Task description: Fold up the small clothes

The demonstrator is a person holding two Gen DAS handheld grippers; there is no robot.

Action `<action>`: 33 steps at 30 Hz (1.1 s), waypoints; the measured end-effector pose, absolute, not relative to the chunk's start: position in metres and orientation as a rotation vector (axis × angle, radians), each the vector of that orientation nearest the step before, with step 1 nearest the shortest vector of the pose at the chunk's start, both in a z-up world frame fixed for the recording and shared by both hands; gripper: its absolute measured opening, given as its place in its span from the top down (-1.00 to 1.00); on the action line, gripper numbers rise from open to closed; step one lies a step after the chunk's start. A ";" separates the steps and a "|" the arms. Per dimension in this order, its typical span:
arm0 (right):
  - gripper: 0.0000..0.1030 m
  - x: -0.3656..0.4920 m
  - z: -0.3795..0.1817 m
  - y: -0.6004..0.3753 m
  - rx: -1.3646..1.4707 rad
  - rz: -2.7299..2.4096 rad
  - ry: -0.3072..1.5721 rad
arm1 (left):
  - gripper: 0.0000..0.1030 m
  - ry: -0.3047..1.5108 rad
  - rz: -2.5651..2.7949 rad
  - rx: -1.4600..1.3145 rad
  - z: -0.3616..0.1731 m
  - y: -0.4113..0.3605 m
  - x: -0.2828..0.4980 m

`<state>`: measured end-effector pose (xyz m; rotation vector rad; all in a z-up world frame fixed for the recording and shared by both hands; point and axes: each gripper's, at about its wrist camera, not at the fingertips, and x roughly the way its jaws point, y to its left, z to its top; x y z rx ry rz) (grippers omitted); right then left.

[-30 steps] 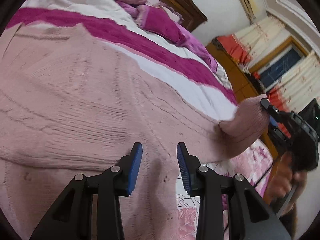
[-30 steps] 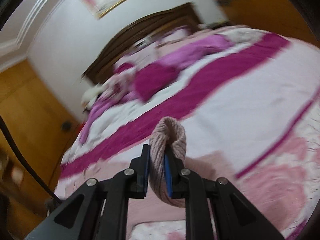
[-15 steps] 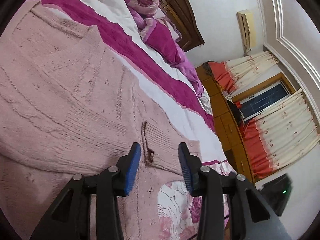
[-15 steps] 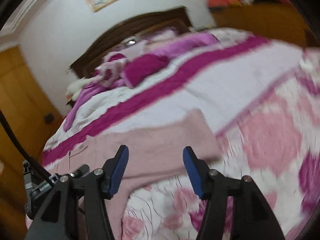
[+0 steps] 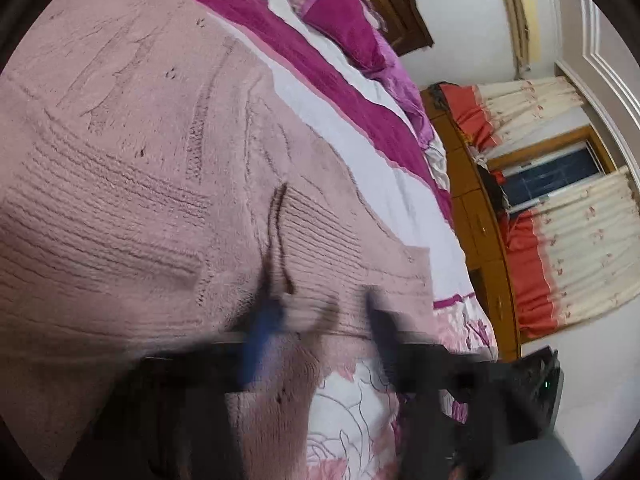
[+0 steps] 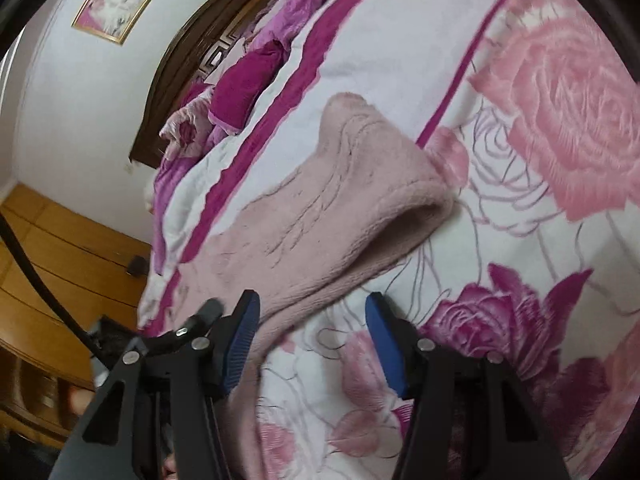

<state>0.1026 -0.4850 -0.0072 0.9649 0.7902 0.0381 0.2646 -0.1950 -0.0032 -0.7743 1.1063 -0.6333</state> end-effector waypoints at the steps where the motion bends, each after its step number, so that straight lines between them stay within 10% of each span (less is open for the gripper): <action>1: -0.14 0.102 -0.008 -0.484 0.971 0.046 0.792 | 1.00 1.135 -0.633 -0.801 -0.008 -0.197 0.265; 33: -0.11 0.133 0.051 -0.413 1.010 0.076 0.766 | 1.00 0.883 -0.277 -0.536 0.085 -0.005 0.222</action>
